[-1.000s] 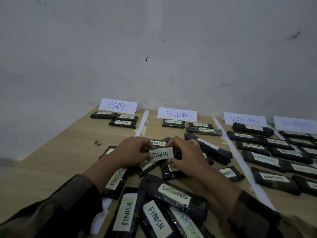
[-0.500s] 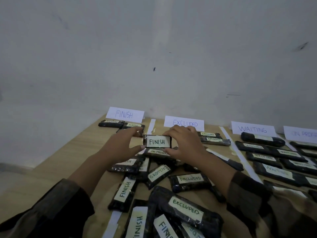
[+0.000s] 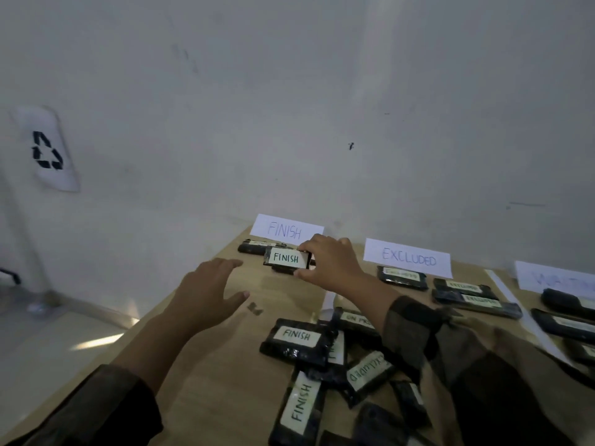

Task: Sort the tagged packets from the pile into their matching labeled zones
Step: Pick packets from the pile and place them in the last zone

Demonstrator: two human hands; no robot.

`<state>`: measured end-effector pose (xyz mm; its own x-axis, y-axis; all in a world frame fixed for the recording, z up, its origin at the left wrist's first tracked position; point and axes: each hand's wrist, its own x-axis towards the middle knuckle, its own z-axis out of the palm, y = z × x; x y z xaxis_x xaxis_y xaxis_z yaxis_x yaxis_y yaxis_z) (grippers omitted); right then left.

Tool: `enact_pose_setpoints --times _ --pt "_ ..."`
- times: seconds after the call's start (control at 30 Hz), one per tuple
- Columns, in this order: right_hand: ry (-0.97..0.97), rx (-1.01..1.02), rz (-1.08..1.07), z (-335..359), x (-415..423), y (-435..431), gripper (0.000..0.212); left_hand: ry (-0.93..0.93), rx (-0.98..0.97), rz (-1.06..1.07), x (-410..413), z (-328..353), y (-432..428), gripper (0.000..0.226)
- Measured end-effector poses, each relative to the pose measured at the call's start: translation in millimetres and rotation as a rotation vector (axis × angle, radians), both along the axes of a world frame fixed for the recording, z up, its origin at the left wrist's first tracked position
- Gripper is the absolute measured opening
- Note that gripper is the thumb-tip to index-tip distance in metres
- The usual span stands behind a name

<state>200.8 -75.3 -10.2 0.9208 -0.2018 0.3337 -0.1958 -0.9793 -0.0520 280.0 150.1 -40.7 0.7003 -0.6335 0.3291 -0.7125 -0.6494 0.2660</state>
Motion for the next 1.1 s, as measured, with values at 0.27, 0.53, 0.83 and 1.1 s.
enact_pose_setpoints --times 0.27,0.53,0.83,1.1 --pt "0.107 0.044 0.007 -23 76 11 0.044 0.074 0.043 0.065 45 -23 10 0.055" --pt "0.146 0.014 0.032 -45 130 16 0.038 0.112 0.064 0.096 59 -46 7 0.053" --pt "0.199 -0.012 0.036 -53 136 13 0.048 0.112 0.026 0.047 55 -49 0 0.050" --pt "0.135 0.012 0.059 -30 95 5 0.052 0.072 0.035 0.006 40 -37 -13 0.048"
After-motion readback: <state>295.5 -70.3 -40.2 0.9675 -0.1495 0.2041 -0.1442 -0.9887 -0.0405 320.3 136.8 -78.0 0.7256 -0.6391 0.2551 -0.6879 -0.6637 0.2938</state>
